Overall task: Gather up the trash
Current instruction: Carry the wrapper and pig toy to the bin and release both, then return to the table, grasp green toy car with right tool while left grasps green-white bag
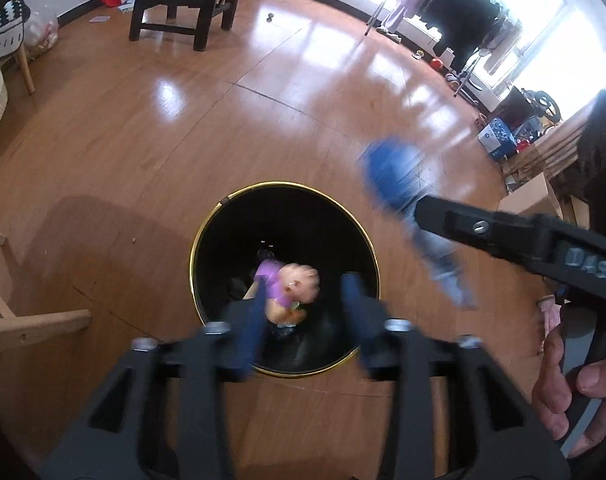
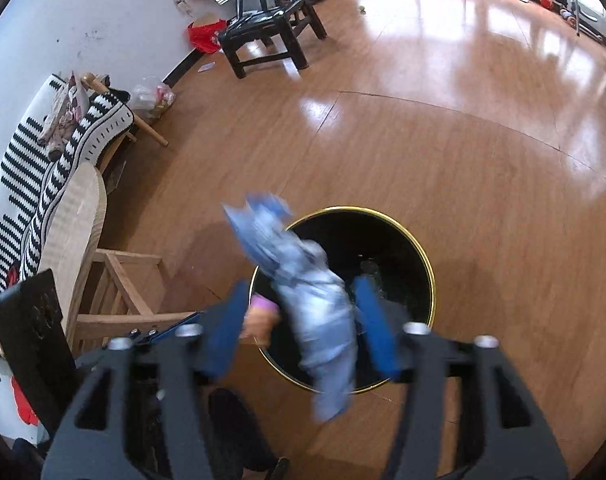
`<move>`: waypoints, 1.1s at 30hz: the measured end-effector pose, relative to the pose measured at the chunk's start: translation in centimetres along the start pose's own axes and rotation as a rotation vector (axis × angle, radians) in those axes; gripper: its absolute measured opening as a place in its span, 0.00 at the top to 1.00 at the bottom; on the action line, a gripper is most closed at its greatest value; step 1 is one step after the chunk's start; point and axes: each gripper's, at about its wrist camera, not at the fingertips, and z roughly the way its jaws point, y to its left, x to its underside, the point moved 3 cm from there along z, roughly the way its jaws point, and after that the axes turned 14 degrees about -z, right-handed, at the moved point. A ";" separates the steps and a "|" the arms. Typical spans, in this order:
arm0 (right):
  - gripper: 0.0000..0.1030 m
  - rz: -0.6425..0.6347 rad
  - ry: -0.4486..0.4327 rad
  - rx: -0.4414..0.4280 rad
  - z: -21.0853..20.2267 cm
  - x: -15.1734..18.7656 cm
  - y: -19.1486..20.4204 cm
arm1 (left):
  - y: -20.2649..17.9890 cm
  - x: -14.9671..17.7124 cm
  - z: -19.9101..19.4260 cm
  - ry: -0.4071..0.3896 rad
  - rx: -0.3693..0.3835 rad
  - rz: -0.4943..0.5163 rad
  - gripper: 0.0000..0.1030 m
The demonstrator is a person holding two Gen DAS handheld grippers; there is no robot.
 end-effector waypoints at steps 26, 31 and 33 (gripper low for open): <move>0.24 -0.655 -0.071 -0.417 -5.9 -0.5 43.0 | 28.9 11.8 -44.3 -0.577 -0.396 -0.443 0.16; 0.24 -0.856 0.015 -0.537 -4.9 5.8 57.4 | 38.2 21.6 -51.6 -0.630 -0.526 -0.684 0.15; 0.24 -0.913 0.040 -0.562 -4.4 7.9 61.3 | 41.1 24.4 -53.5 -0.639 -0.548 -0.757 0.15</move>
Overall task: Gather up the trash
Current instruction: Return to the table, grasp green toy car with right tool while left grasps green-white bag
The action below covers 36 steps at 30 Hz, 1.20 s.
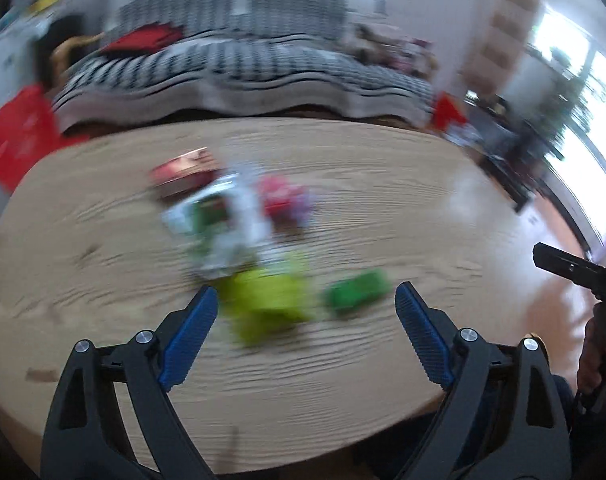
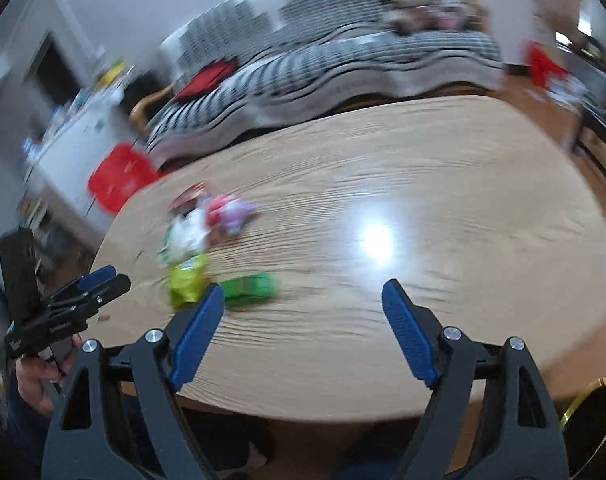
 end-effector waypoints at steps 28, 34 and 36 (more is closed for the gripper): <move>0.10 -0.260 0.269 0.029 18.2 0.7 8.0 | 6.2 -3.0 13.1 0.045 -0.050 0.040 0.11; 0.10 -0.282 0.301 0.048 19.7 1.3 8.5 | 5.7 -3.2 13.6 0.020 -0.034 0.070 0.17; 0.11 -0.278 0.301 0.053 19.8 1.3 8.4 | 5.8 -3.3 13.6 0.030 -0.031 0.071 0.30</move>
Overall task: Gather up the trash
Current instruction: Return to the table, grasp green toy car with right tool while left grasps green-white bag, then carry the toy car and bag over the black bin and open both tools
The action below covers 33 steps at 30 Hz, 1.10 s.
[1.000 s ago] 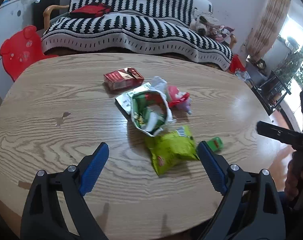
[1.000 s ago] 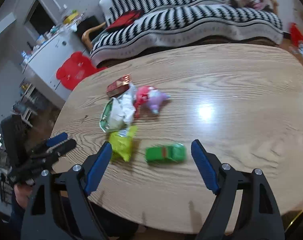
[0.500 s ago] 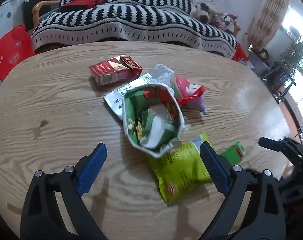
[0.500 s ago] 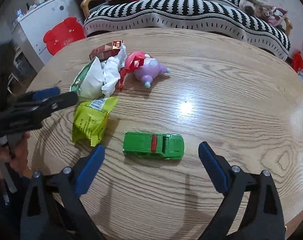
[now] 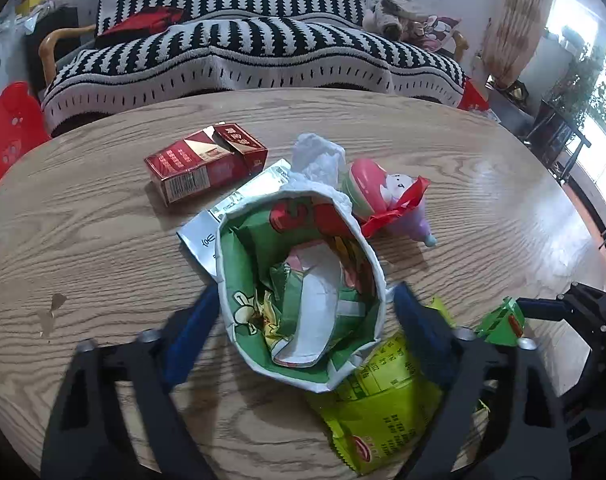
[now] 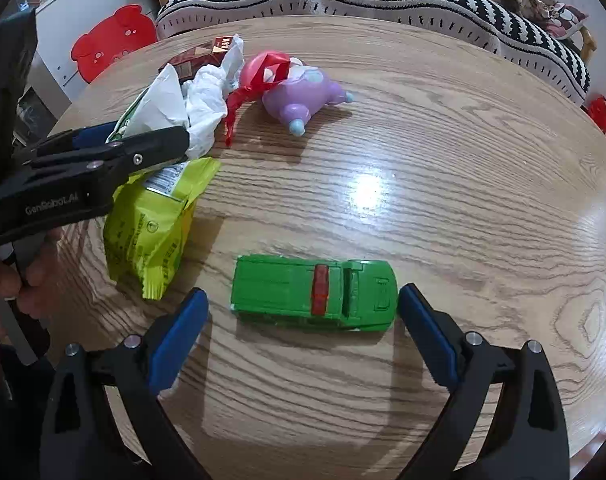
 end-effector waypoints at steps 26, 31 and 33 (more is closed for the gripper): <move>0.24 0.052 -0.111 0.022 -5.0 0.3 -2.4 | -0.6 -0.3 -5.3 -0.070 -0.044 -0.011 0.45; 0.24 0.127 -0.212 0.070 -11.7 1.9 -6.6 | -6.7 0.0 -8.3 -0.084 0.048 0.073 0.45; 0.24 0.158 -0.241 0.112 -14.6 3.3 -8.7 | -9.9 0.4 -9.1 -0.085 0.082 0.116 0.45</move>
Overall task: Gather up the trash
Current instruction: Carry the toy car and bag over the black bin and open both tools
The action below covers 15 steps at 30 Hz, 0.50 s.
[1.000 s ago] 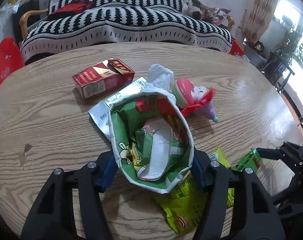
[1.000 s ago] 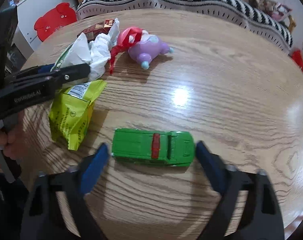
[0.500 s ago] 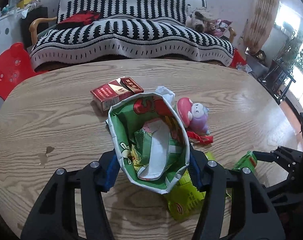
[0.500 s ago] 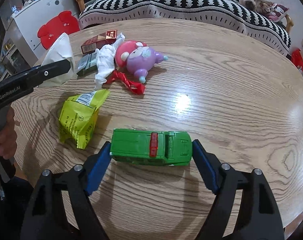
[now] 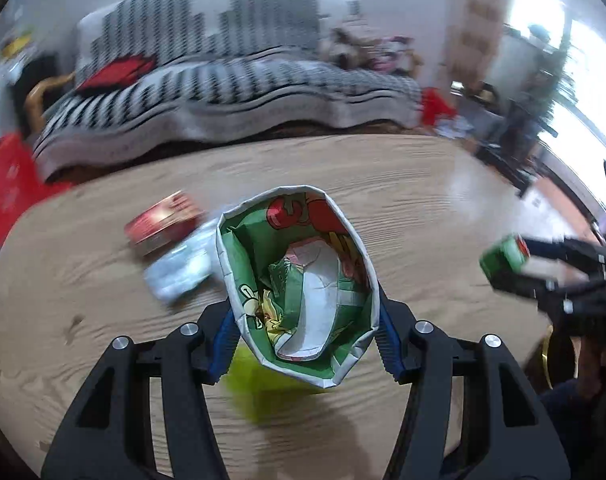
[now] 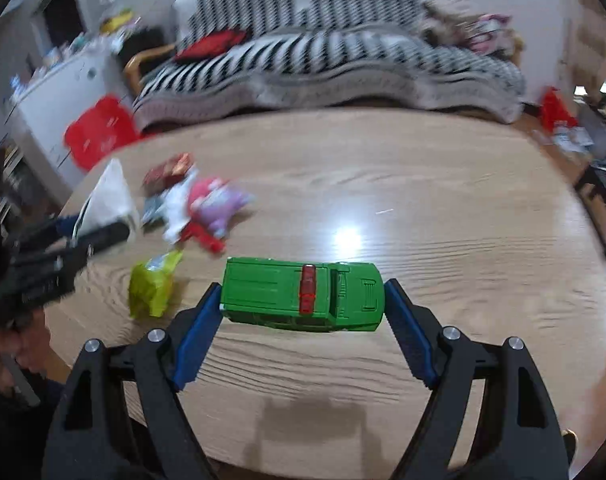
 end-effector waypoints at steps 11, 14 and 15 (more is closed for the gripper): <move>0.24 0.372 -0.073 0.353 -20.9 17.0 -20.4 | -30.4 9.0 0.4 0.188 0.396 0.294 0.45; 0.24 0.492 -0.036 0.425 -24.1 23.9 -24.5 | -37.7 14.5 1.7 0.302 0.460 0.369 0.45; 0.24 0.521 -0.025 0.441 -24.8 25.7 -25.3 | -39.4 16.1 2.1 0.328 0.466 0.393 0.45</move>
